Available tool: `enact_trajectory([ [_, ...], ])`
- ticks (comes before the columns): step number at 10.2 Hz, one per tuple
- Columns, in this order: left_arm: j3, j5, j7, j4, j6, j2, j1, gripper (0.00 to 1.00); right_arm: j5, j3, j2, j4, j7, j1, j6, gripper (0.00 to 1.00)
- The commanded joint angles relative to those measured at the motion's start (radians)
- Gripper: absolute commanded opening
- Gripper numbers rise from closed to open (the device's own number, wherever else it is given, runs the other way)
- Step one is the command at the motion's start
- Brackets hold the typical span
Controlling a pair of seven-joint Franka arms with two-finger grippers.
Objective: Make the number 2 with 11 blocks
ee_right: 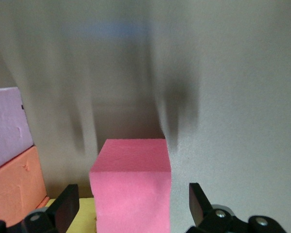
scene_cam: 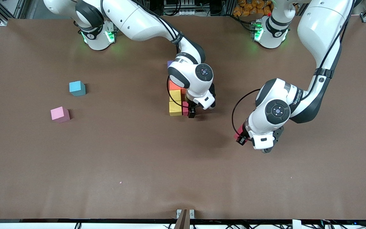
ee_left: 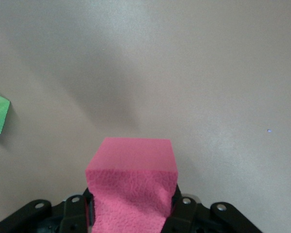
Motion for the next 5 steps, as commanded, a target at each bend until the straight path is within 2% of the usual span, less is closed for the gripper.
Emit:
enact_trajectory([
  [1, -0.016, -0.036, -0.061, -0.029, -0.008, -0.024, 0.016, 0.38, 0.034, 0.013, -0.018, 0.010, -0.009, -0.002, -0.031, 1.00],
  [2, -0.020, -0.039, -0.078, -0.033, -0.008, -0.027, 0.022, 0.37, 0.033, 0.015, -0.026, 0.012, -0.010, -0.004, -0.075, 1.00],
  [5, -0.021, -0.089, -0.133, -0.085, -0.002, -0.064, 0.030, 0.37, 0.031, 0.001, -0.058, 0.012, -0.006, -0.017, -0.098, 1.00],
])
